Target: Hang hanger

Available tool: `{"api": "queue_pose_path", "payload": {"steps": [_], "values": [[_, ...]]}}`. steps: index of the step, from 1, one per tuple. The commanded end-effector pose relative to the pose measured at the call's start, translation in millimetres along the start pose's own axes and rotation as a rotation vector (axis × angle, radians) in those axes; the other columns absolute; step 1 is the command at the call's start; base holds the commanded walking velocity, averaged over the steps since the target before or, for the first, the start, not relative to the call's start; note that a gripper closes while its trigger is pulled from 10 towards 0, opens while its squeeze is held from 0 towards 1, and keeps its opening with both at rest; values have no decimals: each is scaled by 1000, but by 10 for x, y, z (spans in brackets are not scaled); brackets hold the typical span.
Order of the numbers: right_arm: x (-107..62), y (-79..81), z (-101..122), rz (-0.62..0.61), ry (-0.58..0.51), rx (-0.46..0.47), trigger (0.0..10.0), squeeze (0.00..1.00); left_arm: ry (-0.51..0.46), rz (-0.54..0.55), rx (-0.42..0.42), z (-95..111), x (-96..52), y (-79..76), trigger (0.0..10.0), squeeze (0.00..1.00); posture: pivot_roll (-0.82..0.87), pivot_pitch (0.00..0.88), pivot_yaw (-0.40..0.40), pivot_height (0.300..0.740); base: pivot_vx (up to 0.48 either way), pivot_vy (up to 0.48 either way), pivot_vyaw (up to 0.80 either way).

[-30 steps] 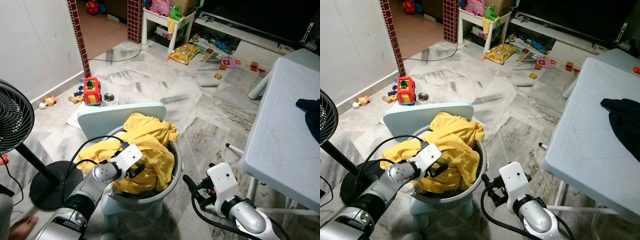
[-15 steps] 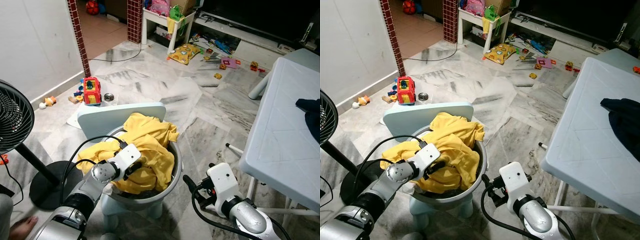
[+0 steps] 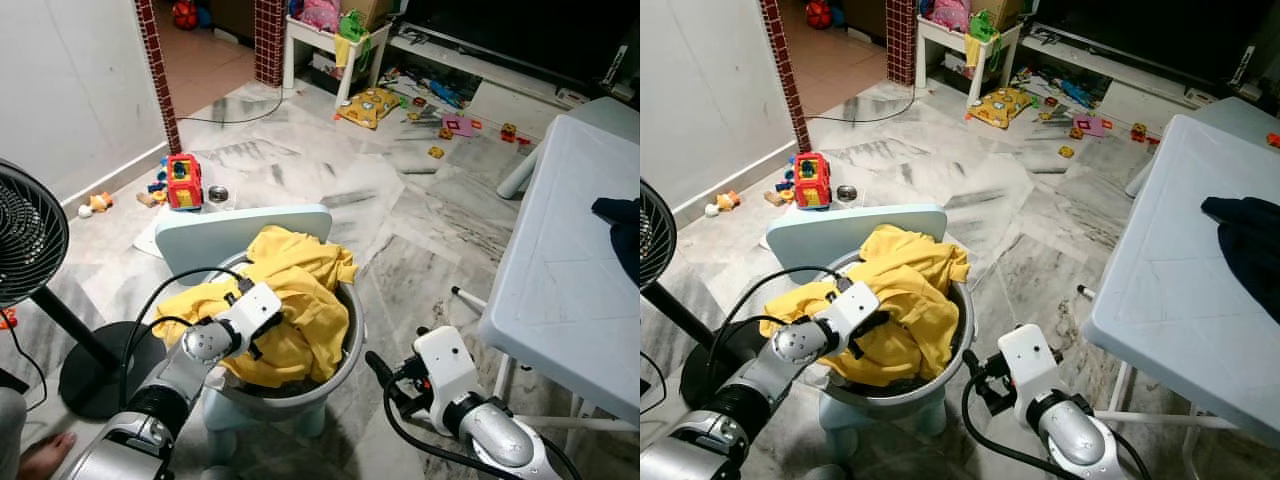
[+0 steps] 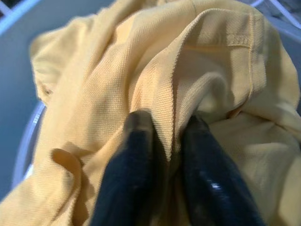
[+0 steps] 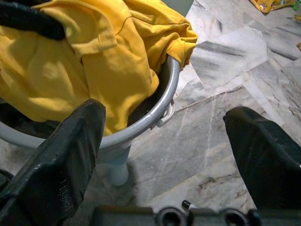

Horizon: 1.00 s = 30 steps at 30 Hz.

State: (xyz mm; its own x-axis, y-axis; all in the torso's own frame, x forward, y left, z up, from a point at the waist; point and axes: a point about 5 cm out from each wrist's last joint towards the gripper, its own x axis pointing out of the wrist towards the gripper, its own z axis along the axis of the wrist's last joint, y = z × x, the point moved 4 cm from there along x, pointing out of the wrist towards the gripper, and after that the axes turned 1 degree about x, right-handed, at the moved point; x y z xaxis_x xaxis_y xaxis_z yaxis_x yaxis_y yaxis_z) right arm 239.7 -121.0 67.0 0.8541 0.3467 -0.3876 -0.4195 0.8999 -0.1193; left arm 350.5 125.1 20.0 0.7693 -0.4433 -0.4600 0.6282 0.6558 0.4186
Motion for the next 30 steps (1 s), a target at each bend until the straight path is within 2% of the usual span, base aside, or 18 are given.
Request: {"api": "queue_pose_path", "payload": {"steps": [1,4,7,8,10,11,15,16,17,19,20,21,22,23,24,25,26,30], "values": [[-28,-40,-15,-14,11,-7,10000,0,-33,22,15,82,13,25,0,0,39,105,-128,740,0,0,0],[-28,-40,-15,-13,11,-7,10000,0,-51,51,17,121,12,70,0,0,40,106,-128,740,0,0,0],[-26,-35,-15,-11,11,-5,10000,0,-118,118,22,241,-10,197,0,0,42,106,-129,740,0,0,0],[-22,-33,-17,-10,11,-4,10000,0,-203,139,15,388,-28,249,0,0,42,106,-129,740,0,0,0],[-19,-31,-19,-10,11,-4,10000,0,-259,144,17,499,-40,274,0,0,44,105,-130,740,0,0,0],[-14,-28,-22,-10,12,-3,10000,0,-323,155,11,652,-54,325,0,0,47,103,-130,740,0,0,0],[-4,-26,-23,-9,11,-3,10000,0,-398,157,17,884,-61,390,0,0,51,101,-131,740,0,0,0],[1,-24,-21,-8,11,-3,10000,0,-434,144,21,996,-66,398,0,0,51,101,-131,740,0,0,0],[8,-23,-19,-8,10,-3,10000,0,-498,112,20,1182,-78,395,0,0,52,99,-131,740,0,0,0],[12,-23,-18,-7,9,-2,10000,0,-539,86,16,1291,-90,385,0,0,52,99,-131,740,0,0,0],[16,-26,-14,-8,8,-2,10000,0,-627,32,-27,1549,-143,377,0,0,53,98,-130,740,0,0,0],[16,-26,-14,-8,8,-2,10000,0,-627,32,-27,1549,-143,377,0,0,53,98,-130,740,0,0,0],[19,-28,-14,-9,7,-2,10000,0,-723,-66,-124,1825,-232,333,0,0,54,97,-130,740,0,0,0],[20,-28,-14,-10,7,-2,10000,0,-742,-91,-146,1875,-254,320,0,0,54,97,-130,740,0,0,0],[20,-23,-15,-9,7,-1,10000,0,-790,-202,-268,2043,-338,276,0,0,54,97,-130,740,0,0,0],[20,-23,-15,-9,7,-1,10000,0,-790,-202,-268,2043,-338,276,0,0,54,97,-130,740,0,0,0],[25,-17,-15,-9,7,-1,10000,0,-824,-286,-300,2145,-421,227,0,0,59,95,-129,740,0,0,0],[37,-11,-15,-8,7,1,10000,0,-855,-462,-371,2202,-607,132,0,0,61,94,-129,740,0,0,0]]}}
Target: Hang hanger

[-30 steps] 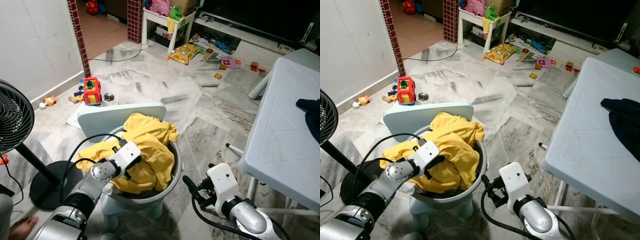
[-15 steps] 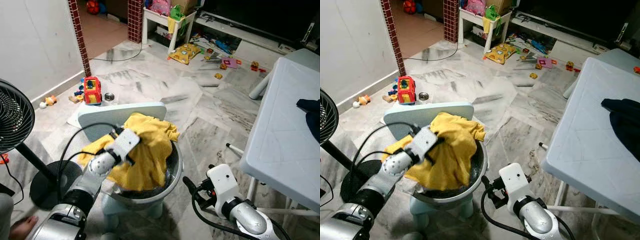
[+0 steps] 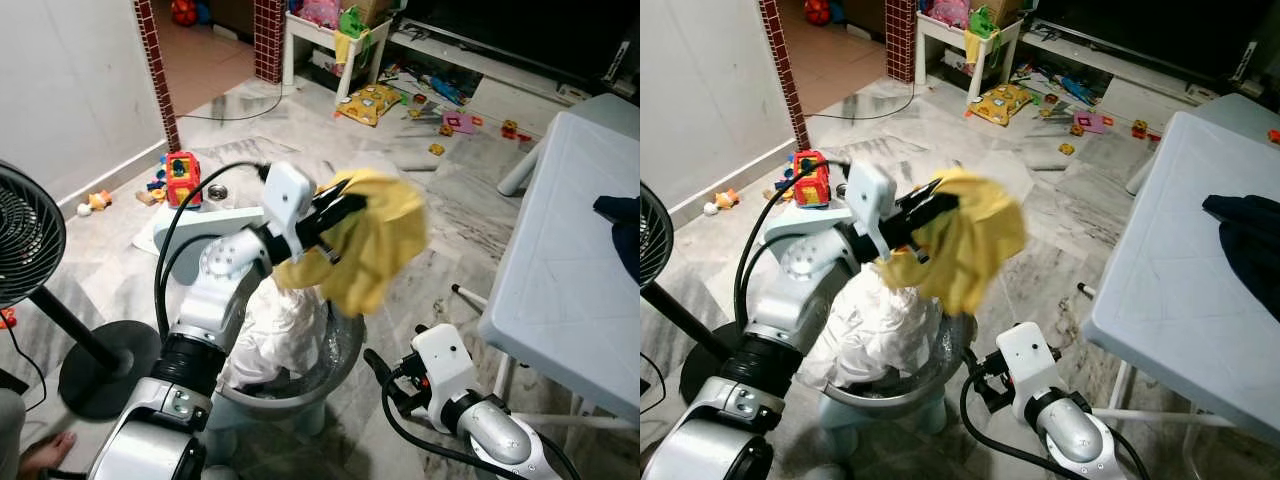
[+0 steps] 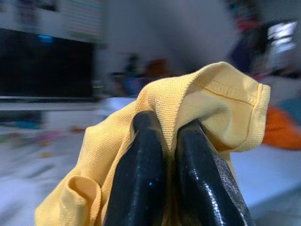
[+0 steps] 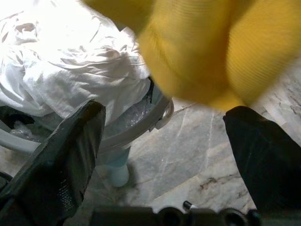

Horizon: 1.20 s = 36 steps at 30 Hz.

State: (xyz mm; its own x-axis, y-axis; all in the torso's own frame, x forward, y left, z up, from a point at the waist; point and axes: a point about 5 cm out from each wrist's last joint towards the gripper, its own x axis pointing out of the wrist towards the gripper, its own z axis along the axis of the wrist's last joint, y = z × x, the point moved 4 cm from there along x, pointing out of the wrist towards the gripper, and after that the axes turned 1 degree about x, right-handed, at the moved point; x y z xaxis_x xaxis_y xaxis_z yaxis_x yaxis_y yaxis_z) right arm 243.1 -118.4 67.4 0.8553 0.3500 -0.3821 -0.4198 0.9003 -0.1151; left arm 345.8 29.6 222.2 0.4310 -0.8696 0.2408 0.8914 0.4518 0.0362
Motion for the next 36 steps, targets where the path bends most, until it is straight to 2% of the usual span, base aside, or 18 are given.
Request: {"api": "queue_pose_path", "payload": {"steps": [1,5,10,11,12,16,17,18,25,26,27,28,29,30,31,32,34,36], "values": [[1,-20,-38,-10,13,-3,10000,0,-19,-83,-111,61,-34,-124,0,0,61,94,-129,740,0,0,0],[10,-21,-45,-10,15,-4,10000,0,-17,-132,-460,64,-305,-150,0,0,64,92,-129,740,0,0,0],[6,-31,-48,-10,16,-4,10000,0,75,-59,-526,-224,-600,-106,0,0,70,93,-134,740,0,0,0],[3,-29,-57,-7,19,-4,10000,0,124,0,-534,-379,-725,-73,0,0,71,94,-137,740,0,0,0],[3,-29,-57,-7,19,-4,10000,0,124,0,-534,-379,-725,-73,0,0,71,94,-137,740,0,0,0],[11,-8,-75,6,25,-6,10000,0,227,126,-601,-726,-987,-37,0,0,76,98,-144,740,0,0,0],[19,-3,-70,9,25,-7,10000,0,264,210,-630,-886,-1101,9,0,0,75,99,-147,740,0,0,0],[18,1,-68,12,25,-8,10000,0,294,312,-620,-1026,-1211,87,0,0,72,100,-146,740,0,0,0],[-14,-20,-108,10,37,-10,10000,0,353,564,-498,-1201,-1436,309,0,0,70,102,-149,740,0,0,0],[-15,-17,-115,11,39,-10,10000,0,368,598,-466,-1223,-1460,342,3686,0,71,104,-149,740,0,0,0],[-17,-13,-121,12,40,-11,10000,0,380,619,-442,-1238,-1477,361,3686,0,71,104,-149,740,0,0,0],[-13,0,-123,13,41,-10,10000,0,397,667,-408,-1274,-1506,403,9922,0,71,103,-150,740,0,0,0],[-11,6,-122,14,41,-10,10000,0,398,691,-397,-1282,-1518,427,10000,0,69,103,-149,740,0,0,0],[-7,13,-118,16,40,-10,10000,0,409,747,-359,-1287,-1559,493,10000,98,69,103,-149,740,0,0,0],[-6,14,-117,17,40,-10,10000,0,414,766,-339,-1287,-1575,517,10000,98,69,103,-149,740,0,0,0],[-7,14,-119,18,41,-11,10000,0,431,777,-294,-1280,-1588,533,10000,1000,70,101,-149,740,0,0,0],[-11,7,-128,18,43,-12,10000,0,466,809,-185,-1258,-1627,570,10000,1000,71,100,-149,740,0,0,0],[-15,-2,-136,16,46,-14,10000,0,475,838,-136,-1242,-1653,584,10000,1000,71,100,-148,740,0,0,0]]}}
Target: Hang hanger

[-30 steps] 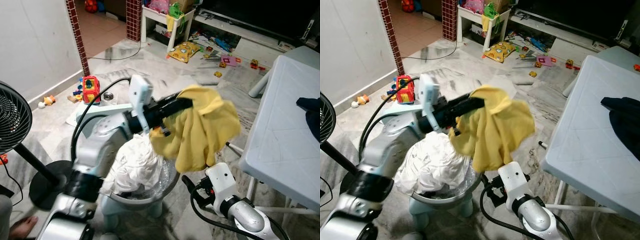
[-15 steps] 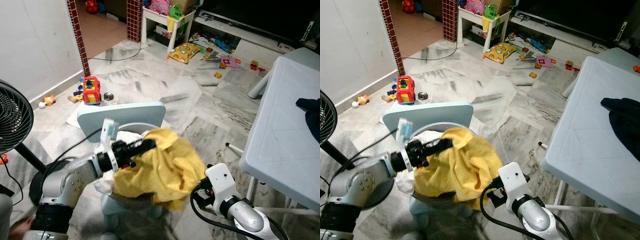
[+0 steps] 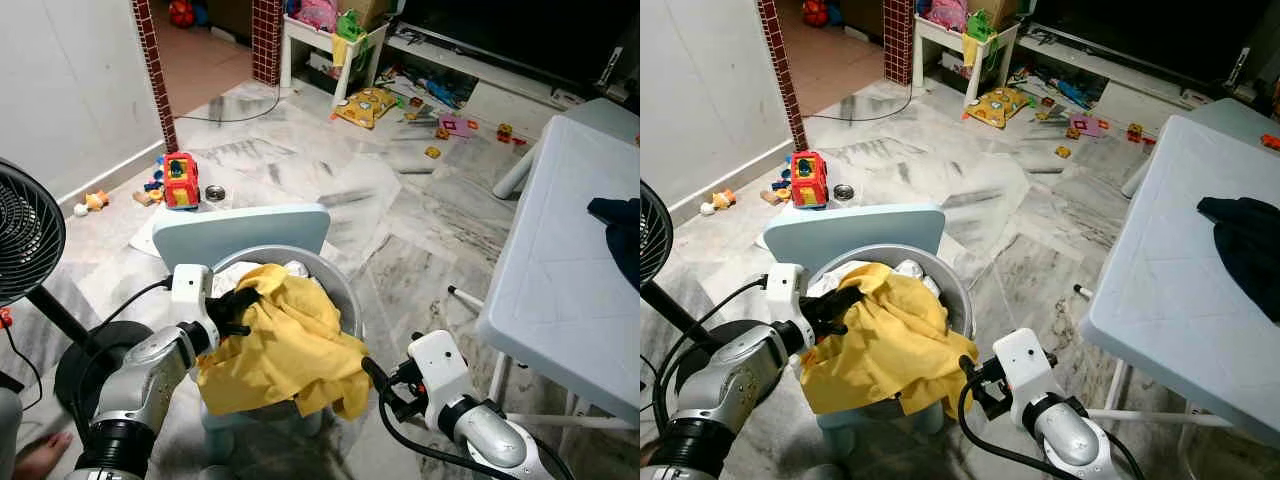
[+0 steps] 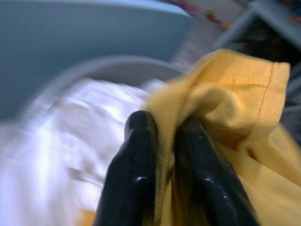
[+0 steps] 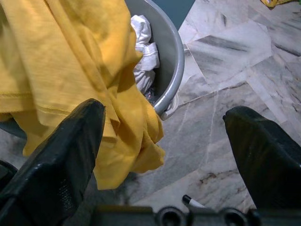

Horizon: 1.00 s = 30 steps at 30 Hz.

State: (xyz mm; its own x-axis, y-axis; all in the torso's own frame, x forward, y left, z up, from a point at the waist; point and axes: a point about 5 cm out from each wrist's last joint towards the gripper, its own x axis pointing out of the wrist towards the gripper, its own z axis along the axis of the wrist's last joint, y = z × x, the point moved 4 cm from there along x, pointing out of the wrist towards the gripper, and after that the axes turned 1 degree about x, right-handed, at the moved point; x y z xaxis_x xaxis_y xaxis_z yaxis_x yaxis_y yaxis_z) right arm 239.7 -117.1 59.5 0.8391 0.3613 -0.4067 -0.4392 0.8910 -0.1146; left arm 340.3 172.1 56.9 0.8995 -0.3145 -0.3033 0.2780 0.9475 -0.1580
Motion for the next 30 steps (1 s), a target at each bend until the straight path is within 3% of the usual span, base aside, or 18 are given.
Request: {"api": "queue_pose_path", "payload": {"steps": [1,4,7,13,17,18,22,26,27,28,29,30], "values": [[-21,-39,-60,-5,22,-6,10000,0,-31,55,98,91,-12,44,10000,1000,71,100,-148,740,0,0,0],[-24,-46,-63,-7,24,-7,10000,0,-56,86,183,120,-45,59,10000,1000,74,101,-149,740,0,0,0],[-16,-33,-64,-4,25,-6,10000,0,-74,188,272,153,-105,186,10000,1000,79,105,-153,740,0,0,0],[-3,-6,-65,5,26,-4,10000,0,-101,217,315,200,-129,257,10000,1000,81,108,-154,740,0,0,0],[2,-13,-62,6,27,-4,10000,0,-107,178,265,226,-89,216,10000,1000,83,108,-154,740,0,0,0],[4,-15,-62,7,27,-5,10000,0,-106,131,214,230,-41,135,10000,1000,82,108,-154,740,0,0,0],[7,-8,-55,7,26,-6,10000,0,-121,54,158,270,69,-2,10000,1000,76,104,-153,740,0,0,0],[4,-9,-56,5,27,-7,10000,0,-115,7,146,304,140,-127,10000,1000,69,101,-149,740,0,0,0],[-2,-13,-58,3,27,-7,10000,0,-80,-4,138,252,161,-147,10000,322,69,101,-149,740,0,0,0],[-8,-18,-65,1,29,-7,10000,0,-2,-1,138,116,180,-133,6157,0,67,101,-149,740,0,0,0],[-8,-18,-65,1,29,-7,10000,0,-2,-1,138,116,180,-133,6157,0,67,101,-149,740,0,0,0],[-9,-19,-66,1,30,-7,10000,0,25,-12,121,58,185,-142,3176,0,68,101,-149,740,0,0,0]]}}
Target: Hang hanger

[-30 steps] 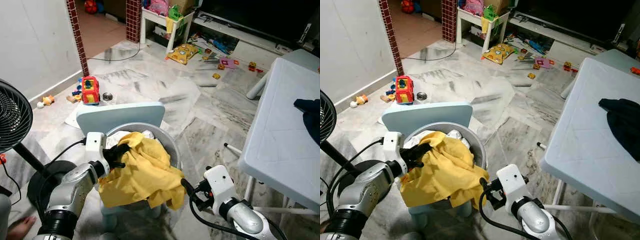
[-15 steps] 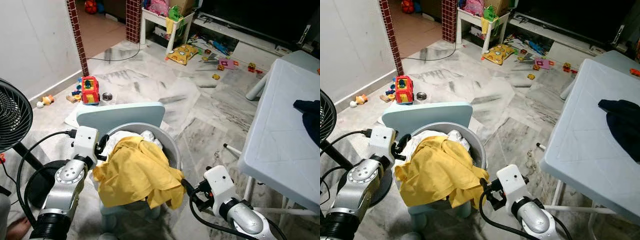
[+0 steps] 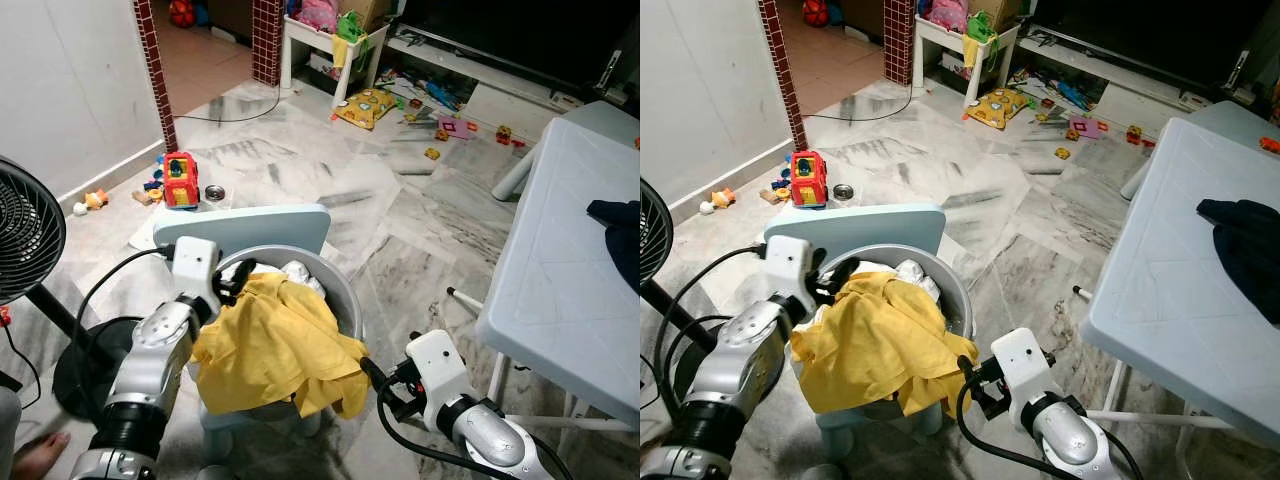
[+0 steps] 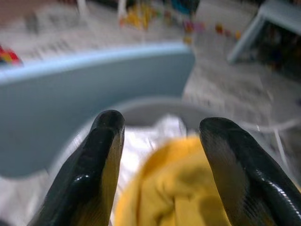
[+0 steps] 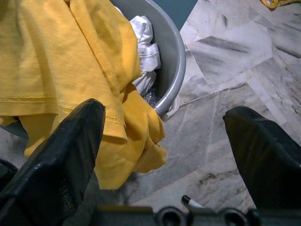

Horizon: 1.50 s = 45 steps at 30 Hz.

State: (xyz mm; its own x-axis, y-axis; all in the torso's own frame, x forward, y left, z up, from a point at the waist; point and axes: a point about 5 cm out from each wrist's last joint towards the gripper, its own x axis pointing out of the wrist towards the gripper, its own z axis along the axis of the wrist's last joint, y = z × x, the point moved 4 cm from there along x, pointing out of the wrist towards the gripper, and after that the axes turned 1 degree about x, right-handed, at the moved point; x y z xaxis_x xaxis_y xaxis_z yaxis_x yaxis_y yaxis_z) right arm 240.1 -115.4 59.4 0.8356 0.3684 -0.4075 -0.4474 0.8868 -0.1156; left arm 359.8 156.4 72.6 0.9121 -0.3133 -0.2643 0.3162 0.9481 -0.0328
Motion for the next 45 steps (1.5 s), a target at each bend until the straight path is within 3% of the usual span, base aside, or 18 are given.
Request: {"api": "queue_pose_path", "payload": {"steps": [1,6,12,16,19,20,21,22,24,25,33,43,45], "values": [[-18,-31,-66,-7,29,-3,10000,0,112,-43,-30,-234,-5,-84,0,0,61,102,-148,740,0,0,0],[-25,-37,-63,-11,28,-2,10000,0,111,-52,-39,-239,-3,-108,0,0,64,104,-147,740,0,0,0],[-24,-28,-70,-8,31,-2,10000,0,145,-8,-51,-295,-14,-23,0,0,67,104,-147,740,0,0,0],[-17,-34,-62,-9,29,-2,10000,0,150,78,-31,-262,-40,108,0,0,69,107,-145,740,0,0,0],[-23,-36,-78,-10,32,-1,10000,0,124,78,-30,-207,-52,71,0,0,72,108,-146,740,0,0,0],[-22,-33,-81,-9,33,0,10000,0,128,66,-35,-214,-53,37,4275,0,72,109,-147,740,0,0,0],[-22,-33,-81,-9,33,0,10000,0,128,66,-35,-214,-53,37,4275,0,72,109,-147,740,0,0,0],[-18,-25,-79,-7,33,0,10000,0,133,64,-36,-236,-51,26,10000,0,72,109,-149,740,0,0,0],[-11,-21,-71,-5,31,0,10000,0,158,70,-31,-290,-48,32,10000,0,70,109,-148,740,0,0,0],[-10,-21,-70,-5,31,-1,10000,0,167,63,-39,-310,-46,22,275,0,70,109,-148,740,0,0,0],[-15,-33,-77,-9,33,-1,10000,0,225,43,-49,-441,-51,-35,0,0,65,109,-143,740,0,0,0],[-20,-27,-95,-6,40,1,10000,0,275,91,-45,-562,-128,32,0,0,66,109,-146,740,0,0,0],[-14,-31,-93,-5,39,0,10000,0,288,149,-55,-603,-164,105,0,0,69,109,-148,740,0,0,0]]}}
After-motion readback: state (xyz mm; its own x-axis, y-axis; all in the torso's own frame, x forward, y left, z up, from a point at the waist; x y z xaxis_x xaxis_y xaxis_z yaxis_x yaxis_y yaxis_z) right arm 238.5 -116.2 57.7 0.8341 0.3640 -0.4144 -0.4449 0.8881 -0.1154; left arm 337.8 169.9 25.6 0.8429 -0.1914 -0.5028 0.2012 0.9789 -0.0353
